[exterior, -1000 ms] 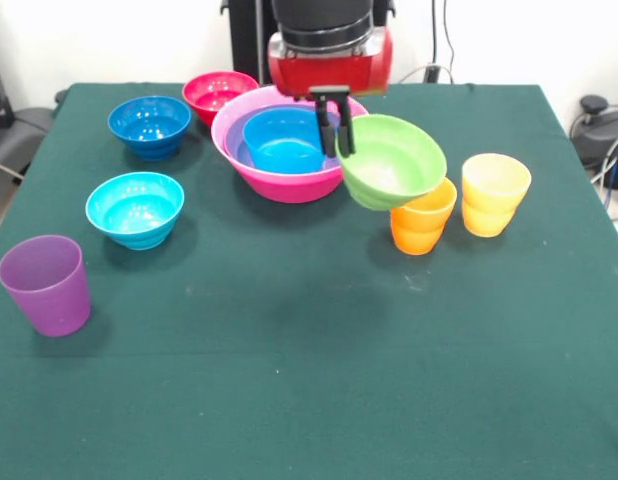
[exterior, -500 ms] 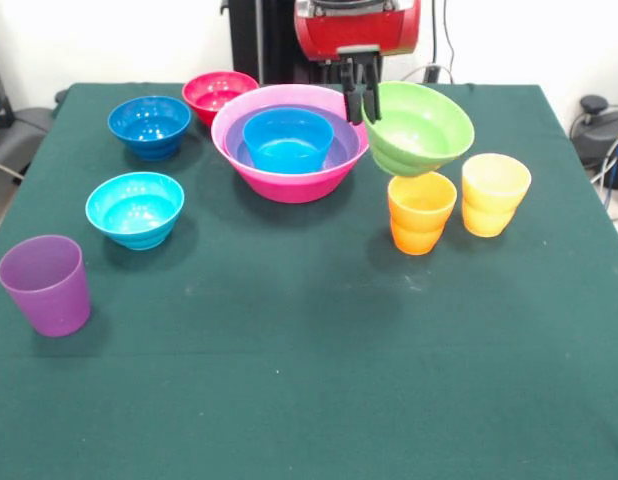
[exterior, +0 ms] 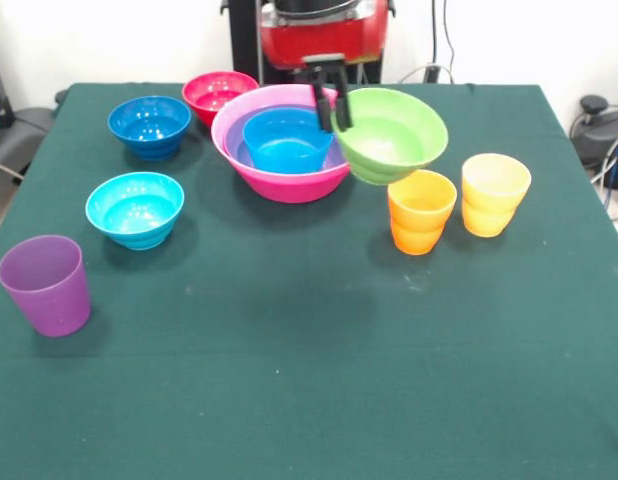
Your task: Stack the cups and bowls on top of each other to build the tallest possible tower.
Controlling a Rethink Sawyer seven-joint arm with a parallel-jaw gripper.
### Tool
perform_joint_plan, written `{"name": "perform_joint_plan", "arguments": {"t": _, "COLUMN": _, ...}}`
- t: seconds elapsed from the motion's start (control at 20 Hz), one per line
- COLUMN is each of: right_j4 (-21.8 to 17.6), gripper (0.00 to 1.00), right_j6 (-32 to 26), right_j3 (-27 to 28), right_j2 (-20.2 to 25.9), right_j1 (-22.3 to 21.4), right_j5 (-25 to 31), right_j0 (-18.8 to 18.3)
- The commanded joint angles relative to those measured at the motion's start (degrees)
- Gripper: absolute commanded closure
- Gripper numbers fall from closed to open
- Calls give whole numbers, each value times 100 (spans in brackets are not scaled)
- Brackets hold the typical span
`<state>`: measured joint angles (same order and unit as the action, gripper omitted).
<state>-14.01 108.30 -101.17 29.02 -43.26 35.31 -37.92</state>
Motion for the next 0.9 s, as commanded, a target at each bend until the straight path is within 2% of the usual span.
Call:
{"name": "perform_joint_plan", "arguments": {"t": 0.05, "right_j4": -795, "gripper": 100, "right_j6": -1331, "right_j3": -88, "right_j2": 371, "right_j1": 467, "right_j5": -3, "right_j0": -457}}
{"name": "perform_joint_plan", "arguments": {"t": 0.35, "right_j4": -945, "gripper": 100, "right_j6": -1425, "right_j3": -51, "right_j2": 612, "right_j1": 341, "right_j5": 342, "right_j0": -724}}
{"name": "perform_joint_plan", "arguments": {"t": 0.7, "right_j4": -698, "gripper": 100, "right_j6": -1259, "right_j3": -327, "right_j2": 986, "right_j1": -164, "right_j5": 836, "right_j0": -941}}
{"name": "perform_joint_plan", "arguments": {"t": 0.9, "right_j4": -708, "gripper": 100, "right_j6": -1239, "right_j3": -432, "right_j2": 1126, "right_j1": -174, "right_j5": 827, "right_j0": -1099}}
